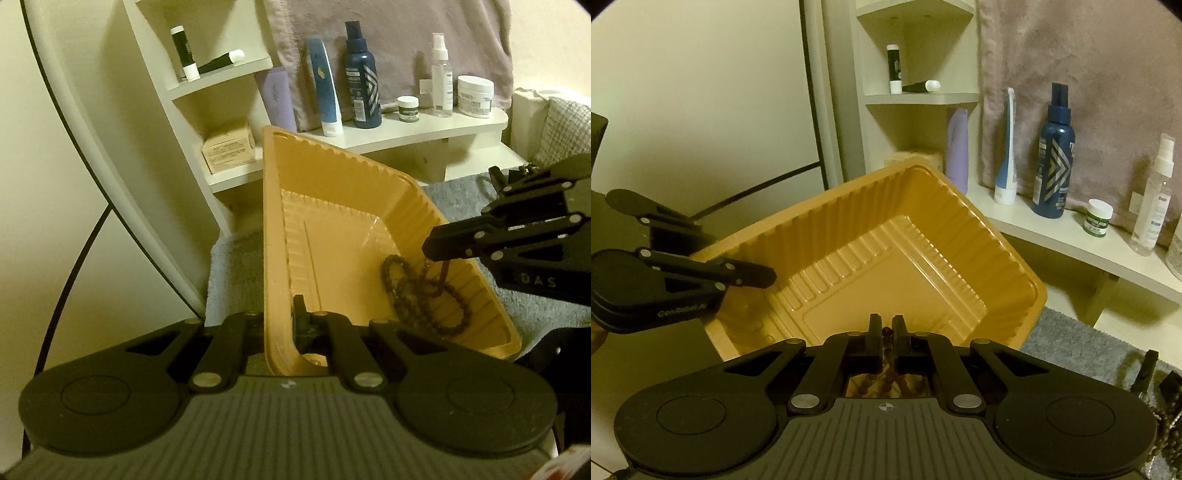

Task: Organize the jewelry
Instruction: 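Carry the brown bead strand with the right tool over the tray, then open the right tool to release the strand into the tray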

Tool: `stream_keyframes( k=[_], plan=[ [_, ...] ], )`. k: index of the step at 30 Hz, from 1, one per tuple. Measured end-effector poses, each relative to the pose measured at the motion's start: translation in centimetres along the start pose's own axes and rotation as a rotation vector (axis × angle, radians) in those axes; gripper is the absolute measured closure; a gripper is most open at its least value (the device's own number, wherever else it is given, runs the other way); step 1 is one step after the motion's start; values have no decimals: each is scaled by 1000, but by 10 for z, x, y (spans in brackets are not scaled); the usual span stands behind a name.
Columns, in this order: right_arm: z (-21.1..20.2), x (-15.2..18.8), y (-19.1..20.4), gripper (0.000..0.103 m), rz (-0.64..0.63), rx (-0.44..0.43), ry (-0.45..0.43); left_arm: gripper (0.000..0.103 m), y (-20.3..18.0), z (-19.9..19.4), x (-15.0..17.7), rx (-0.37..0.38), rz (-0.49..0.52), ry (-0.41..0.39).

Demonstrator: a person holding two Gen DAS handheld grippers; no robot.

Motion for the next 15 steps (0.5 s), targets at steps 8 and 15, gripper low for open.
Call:
stream_keyframes(
  k=[8, 15],
  plan=[
    [-4, 2, -18, 57, 93, 16, -19, 98, 0, 0, 0, -4, 4, 3],
    [-36, 16, -59, 52, 228, 159, -90, 98, 0, 0, 0, -5, 9, 4]
  ],
)
Point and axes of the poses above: each gripper's, at about its wrist camera, not at the fingertips, and z roughly the way its jaws point, y to its left, x to its underside, the point moved 7 cm from there along z, roughly the way its jaws point, and after that the axes turned 5 degrees about x, right-handed, at the moved point
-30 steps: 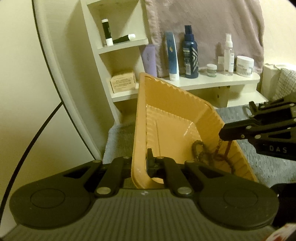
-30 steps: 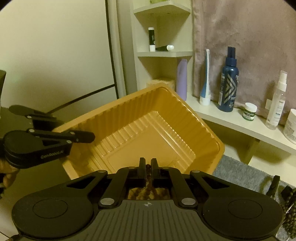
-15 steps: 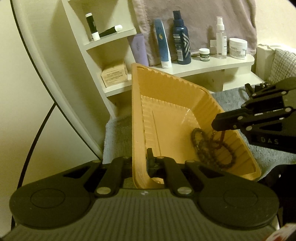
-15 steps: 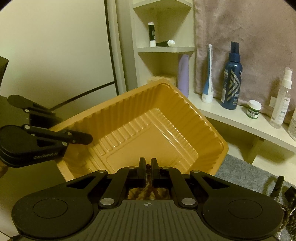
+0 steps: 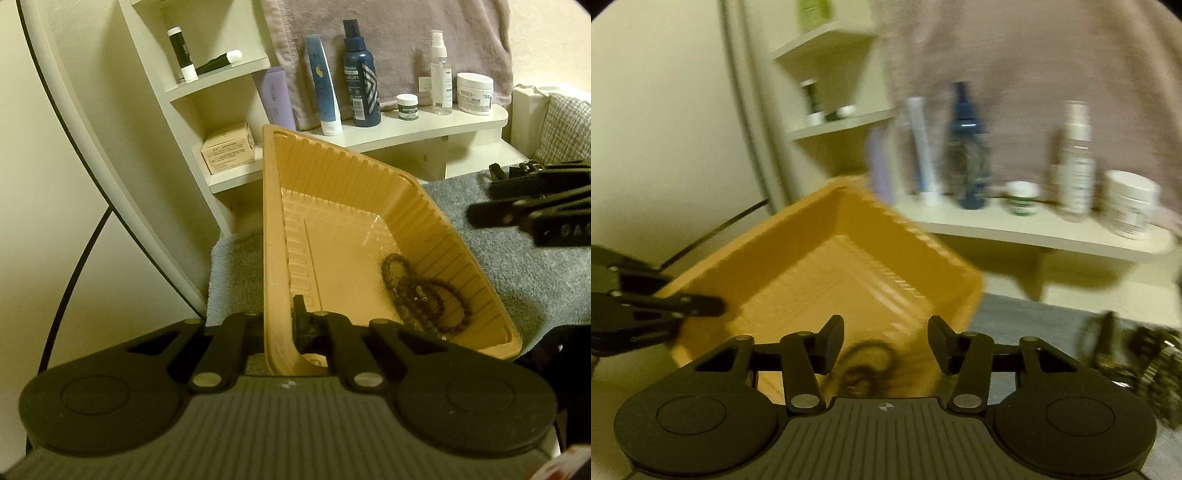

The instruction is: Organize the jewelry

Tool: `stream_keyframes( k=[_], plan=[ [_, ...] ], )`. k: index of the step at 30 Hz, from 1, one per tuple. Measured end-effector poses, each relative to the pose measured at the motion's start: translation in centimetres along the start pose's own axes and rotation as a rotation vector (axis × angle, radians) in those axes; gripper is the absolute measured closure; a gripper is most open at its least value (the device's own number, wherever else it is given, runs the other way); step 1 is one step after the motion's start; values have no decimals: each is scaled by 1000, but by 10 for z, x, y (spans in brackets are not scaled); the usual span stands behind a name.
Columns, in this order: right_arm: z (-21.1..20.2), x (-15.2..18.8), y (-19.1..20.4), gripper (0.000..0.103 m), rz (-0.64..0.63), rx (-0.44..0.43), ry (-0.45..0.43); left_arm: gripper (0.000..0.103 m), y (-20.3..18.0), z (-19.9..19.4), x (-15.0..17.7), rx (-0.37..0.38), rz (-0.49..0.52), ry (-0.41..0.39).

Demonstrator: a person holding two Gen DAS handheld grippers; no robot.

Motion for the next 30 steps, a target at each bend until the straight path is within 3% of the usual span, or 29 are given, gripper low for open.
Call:
stream_keyframes(
  k=[7, 13, 21, 30],
  plan=[
    [-18, 45, -67, 52, 141, 201, 33, 98, 0, 0, 0, -1, 4, 0],
    [-18, 76, -106, 52, 165, 305, 71, 98, 0, 0, 0, -2, 7, 1],
    [4, 66, -103, 54, 110, 276, 50, 98, -1, 0, -1, -4, 11, 3],
    [54, 53, -88, 72, 48, 252, 74, 98, -1, 0, -1, -5, 13, 4]
  ],
)
Point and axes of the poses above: each gripper's, at about its wrist camera, not at the fingertips, and z roughly the way its jaws point, y to its left, x to its underside, the point moved 7 cm from there along z, roughly the way its jaws point, and after that the axes turned 5 degrees about x, right-handed, at the moved point
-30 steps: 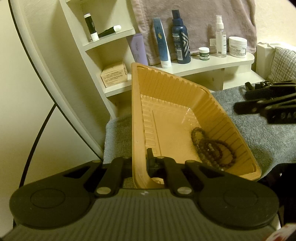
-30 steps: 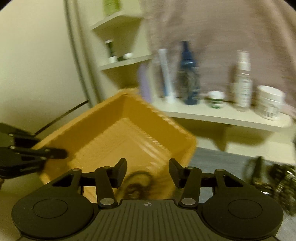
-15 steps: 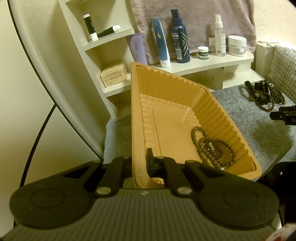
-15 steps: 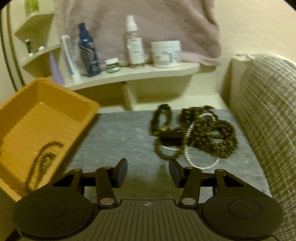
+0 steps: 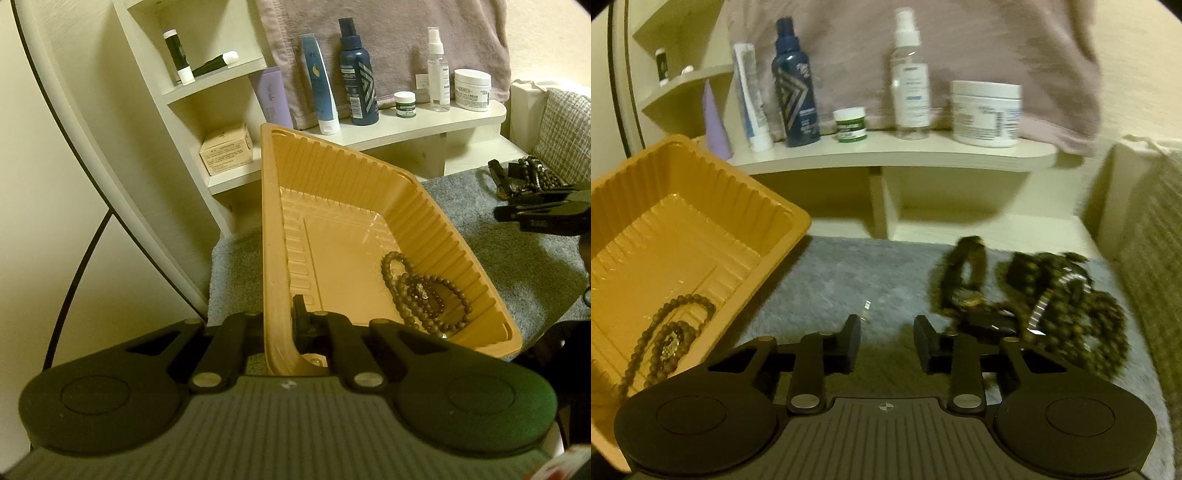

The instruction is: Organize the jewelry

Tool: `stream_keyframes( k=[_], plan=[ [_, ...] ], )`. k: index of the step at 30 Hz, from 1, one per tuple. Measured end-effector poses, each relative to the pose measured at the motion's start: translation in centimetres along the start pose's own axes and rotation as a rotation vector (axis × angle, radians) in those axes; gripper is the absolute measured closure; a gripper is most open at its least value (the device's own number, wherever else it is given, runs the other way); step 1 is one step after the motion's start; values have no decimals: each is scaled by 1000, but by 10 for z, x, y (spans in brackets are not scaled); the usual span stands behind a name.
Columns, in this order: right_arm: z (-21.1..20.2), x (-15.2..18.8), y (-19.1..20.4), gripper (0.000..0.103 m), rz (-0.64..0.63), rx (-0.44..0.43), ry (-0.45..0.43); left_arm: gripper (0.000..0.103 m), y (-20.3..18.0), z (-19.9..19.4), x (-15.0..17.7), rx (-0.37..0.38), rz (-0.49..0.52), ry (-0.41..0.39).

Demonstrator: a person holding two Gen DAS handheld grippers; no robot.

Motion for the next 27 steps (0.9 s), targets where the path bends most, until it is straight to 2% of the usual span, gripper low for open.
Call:
stream_keyframes(
  k=[5, 10, 13, 16, 20, 27],
  plan=[
    [17, -2, 15, 81, -39, -5, 20, 98, 0, 0, 0, 3, -3, 2],
    [25, -2, 18, 85, -62, 13, 18, 98, 1, 0, 1, 3, -5, 3],
    [25, -2, 17, 95, -68, 19, 16, 98, 0, 0, 1, 4, -4, 2],
    [16, -5, 21, 95, -78, 16, -2, 98, 0, 1, 1, 5, -2, 2],
    [-17, -20, 37, 95, -77, -62, -52, 98, 1, 1, 2, 8, -2, 3],
    [-67, -41, 97, 95, -118, -301, -86, 98, 0, 1, 3, 8, -1, 4]
  ],
)
Point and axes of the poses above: each gripper's, at about its wrist camera, not at the fingertips, and z roughly the way its jaws point, y to its left, x to its underside, the point moved 7 cm from there along z, roughly the way its jaws point, and after that the axes turned 5 degrees about x, right-handed, at the moved point
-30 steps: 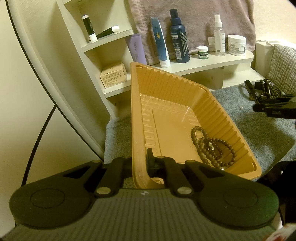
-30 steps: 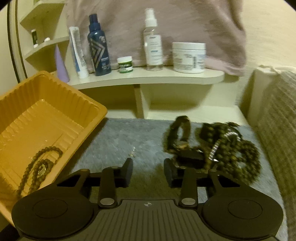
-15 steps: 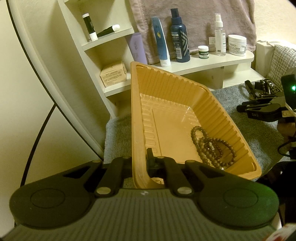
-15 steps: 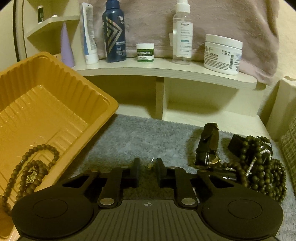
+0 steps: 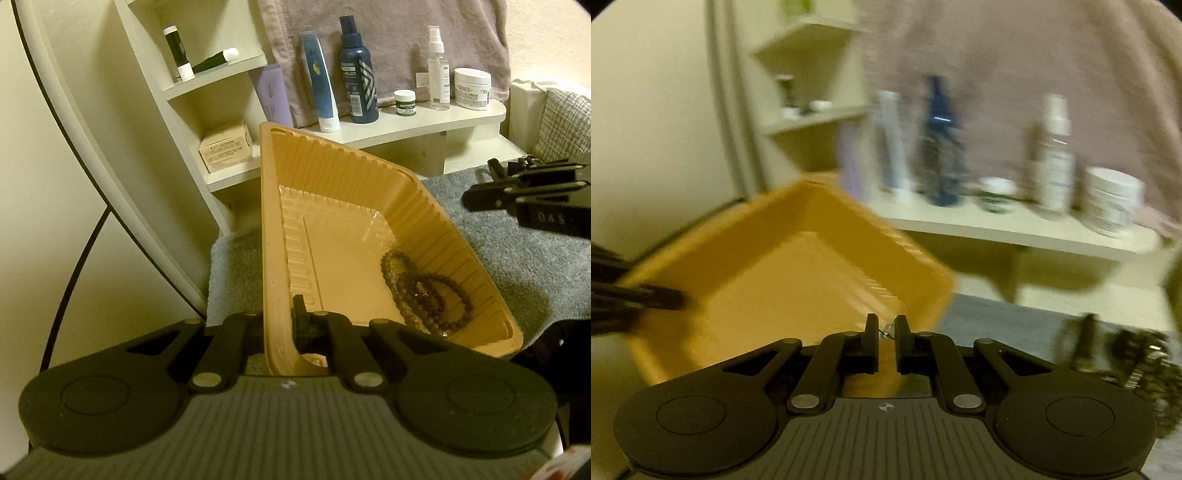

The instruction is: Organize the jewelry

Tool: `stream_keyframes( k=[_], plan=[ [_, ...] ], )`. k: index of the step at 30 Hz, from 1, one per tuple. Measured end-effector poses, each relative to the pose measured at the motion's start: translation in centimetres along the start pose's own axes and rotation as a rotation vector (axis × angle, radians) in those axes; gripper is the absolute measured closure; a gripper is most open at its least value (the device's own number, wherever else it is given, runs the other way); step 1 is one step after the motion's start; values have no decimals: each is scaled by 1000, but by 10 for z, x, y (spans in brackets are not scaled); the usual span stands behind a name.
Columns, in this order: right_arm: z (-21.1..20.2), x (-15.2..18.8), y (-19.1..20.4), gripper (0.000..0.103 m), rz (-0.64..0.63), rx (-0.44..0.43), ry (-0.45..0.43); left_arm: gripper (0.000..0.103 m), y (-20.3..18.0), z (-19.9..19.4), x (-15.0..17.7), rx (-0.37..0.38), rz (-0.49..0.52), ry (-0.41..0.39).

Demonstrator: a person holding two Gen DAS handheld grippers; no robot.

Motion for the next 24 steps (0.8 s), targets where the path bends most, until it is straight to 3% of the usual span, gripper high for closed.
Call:
stream_keyframes(
  k=[5, 15, 16, 19, 24],
  plan=[
    [5, 1, 32, 95, -45, -76, 23, 98, 1, 1, 1, 3, 2, 1],
    [13, 14, 48, 95, -40, -148, 68, 98, 0, 1, 0, 3, 7, 0],
    [15, 14, 48, 92, -32, -151, 79, 98, 0, 1, 0, 3, 7, 0],
    [12, 13, 42, 66, 2, -137, 64, 98, 1, 1, 0, 3, 8, 0],
    [-5, 12, 20, 63, 40, -66, 24, 98, 1, 1, 0, 2, 7, -1]
  ],
)
Point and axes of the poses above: each gripper's, at about its wrist camera, not at the fingertips, and z roughly the way its jaws point, y to its left, x to its underside, the point moved 7 cm from there along z, roughly the way its jaws point, and after that the axes turned 5 degrees about x, right-handed, at the moved point
